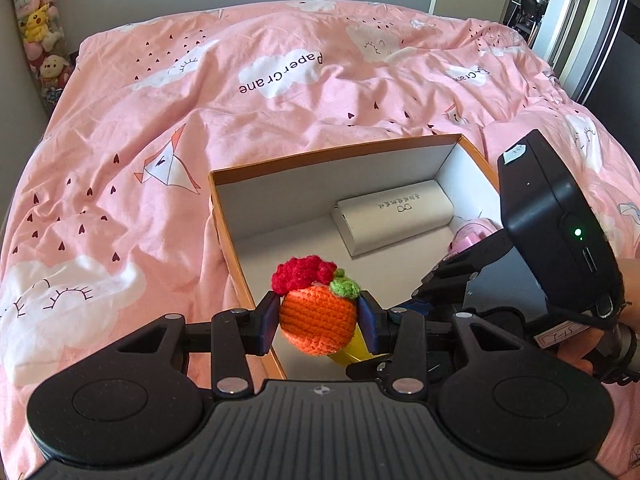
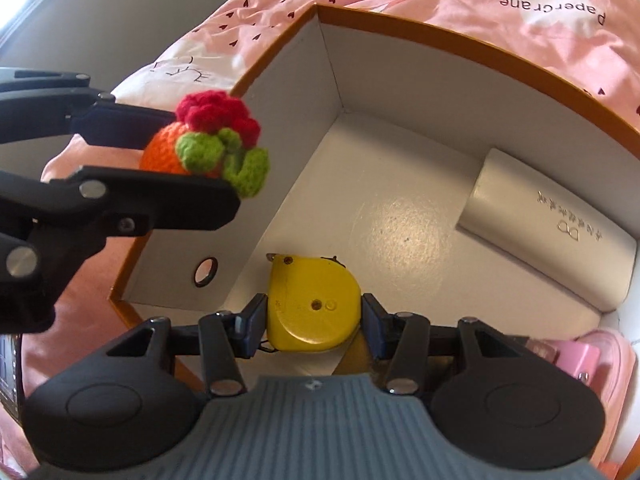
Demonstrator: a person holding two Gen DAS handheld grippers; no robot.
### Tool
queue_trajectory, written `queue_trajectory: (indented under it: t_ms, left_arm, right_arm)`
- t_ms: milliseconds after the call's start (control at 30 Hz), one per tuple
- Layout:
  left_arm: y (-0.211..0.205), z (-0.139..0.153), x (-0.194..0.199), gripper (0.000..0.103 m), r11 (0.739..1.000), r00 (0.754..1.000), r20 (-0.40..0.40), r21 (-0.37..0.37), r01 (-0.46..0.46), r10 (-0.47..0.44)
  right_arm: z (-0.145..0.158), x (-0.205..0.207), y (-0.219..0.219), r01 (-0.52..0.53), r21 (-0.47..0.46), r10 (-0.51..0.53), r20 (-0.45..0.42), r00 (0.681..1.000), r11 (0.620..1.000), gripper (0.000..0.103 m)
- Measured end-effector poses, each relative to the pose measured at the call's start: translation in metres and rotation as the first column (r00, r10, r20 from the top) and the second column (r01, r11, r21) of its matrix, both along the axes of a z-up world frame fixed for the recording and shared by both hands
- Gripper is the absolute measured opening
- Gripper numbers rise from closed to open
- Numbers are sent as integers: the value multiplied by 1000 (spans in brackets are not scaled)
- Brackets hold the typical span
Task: Organize objects
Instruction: 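Lower the yellow tape measure into the box with the right gripper while the left carries the crocheted orange, then carry the crocheted orange over the orange box with the left gripper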
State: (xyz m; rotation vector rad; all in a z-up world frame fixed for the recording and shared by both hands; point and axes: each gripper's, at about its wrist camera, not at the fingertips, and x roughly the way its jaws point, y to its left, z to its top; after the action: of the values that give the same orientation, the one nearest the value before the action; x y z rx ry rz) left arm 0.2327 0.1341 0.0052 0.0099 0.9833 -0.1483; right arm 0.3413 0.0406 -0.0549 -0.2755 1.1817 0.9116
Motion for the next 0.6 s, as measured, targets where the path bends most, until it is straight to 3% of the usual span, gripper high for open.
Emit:
queue_trajectory:
  t_ms: [267,600]
  left_arm:
    - [3,-4,5,47,1000,1000,4,4,8,-8]
    - [4,-6,7,47,1000,1000,-3,1,16,-16]
  right_arm:
    - [-6,3,21,-78,-93,75,-43,996,993,52]
    - [1,7,16,-77,-82,71,-75,995,994,53]
